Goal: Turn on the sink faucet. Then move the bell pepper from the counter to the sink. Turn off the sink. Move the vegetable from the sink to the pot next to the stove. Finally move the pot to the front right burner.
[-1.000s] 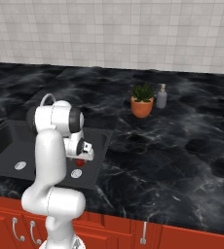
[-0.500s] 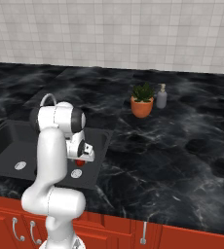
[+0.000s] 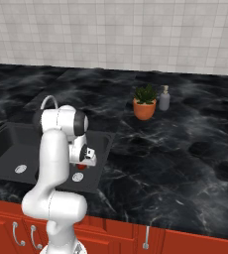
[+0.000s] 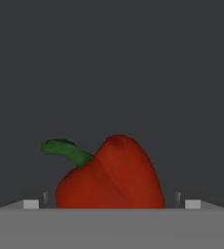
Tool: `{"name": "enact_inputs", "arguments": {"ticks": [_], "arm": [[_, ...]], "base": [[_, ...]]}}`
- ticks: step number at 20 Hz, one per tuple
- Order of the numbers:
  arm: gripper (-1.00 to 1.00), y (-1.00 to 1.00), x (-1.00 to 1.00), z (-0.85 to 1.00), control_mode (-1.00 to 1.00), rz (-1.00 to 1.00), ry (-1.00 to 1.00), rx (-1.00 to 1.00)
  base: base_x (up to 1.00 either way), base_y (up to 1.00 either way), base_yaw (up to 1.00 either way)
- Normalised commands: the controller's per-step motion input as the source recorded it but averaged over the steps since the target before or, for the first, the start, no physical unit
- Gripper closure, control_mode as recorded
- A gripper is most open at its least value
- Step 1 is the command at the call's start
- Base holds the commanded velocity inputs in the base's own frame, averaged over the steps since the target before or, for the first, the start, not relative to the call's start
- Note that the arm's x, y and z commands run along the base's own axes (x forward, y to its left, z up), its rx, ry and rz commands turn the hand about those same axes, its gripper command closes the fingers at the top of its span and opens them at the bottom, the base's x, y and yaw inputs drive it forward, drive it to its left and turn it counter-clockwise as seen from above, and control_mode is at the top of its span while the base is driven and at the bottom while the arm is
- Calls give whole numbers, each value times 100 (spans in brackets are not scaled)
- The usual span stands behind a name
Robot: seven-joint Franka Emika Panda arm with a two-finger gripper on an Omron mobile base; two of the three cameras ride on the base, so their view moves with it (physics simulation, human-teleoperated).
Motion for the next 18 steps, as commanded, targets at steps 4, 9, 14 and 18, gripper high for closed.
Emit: {"name": "enact_inputs", "arguments": {"ticks": [4, 9, 14, 18], "arm": [[-100, 2, 0, -16, -100, 0, 0, 0], [100, 4, 0, -17, -100, 0, 0, 0], [100, 0, 0, 0, -100, 0, 2, 0], [100, -10, -12, 41, -100, 0, 0, 1]], "base": [[0, 0, 0], [0, 0, 0], [0, 0, 0], [0, 0, 0]]}}
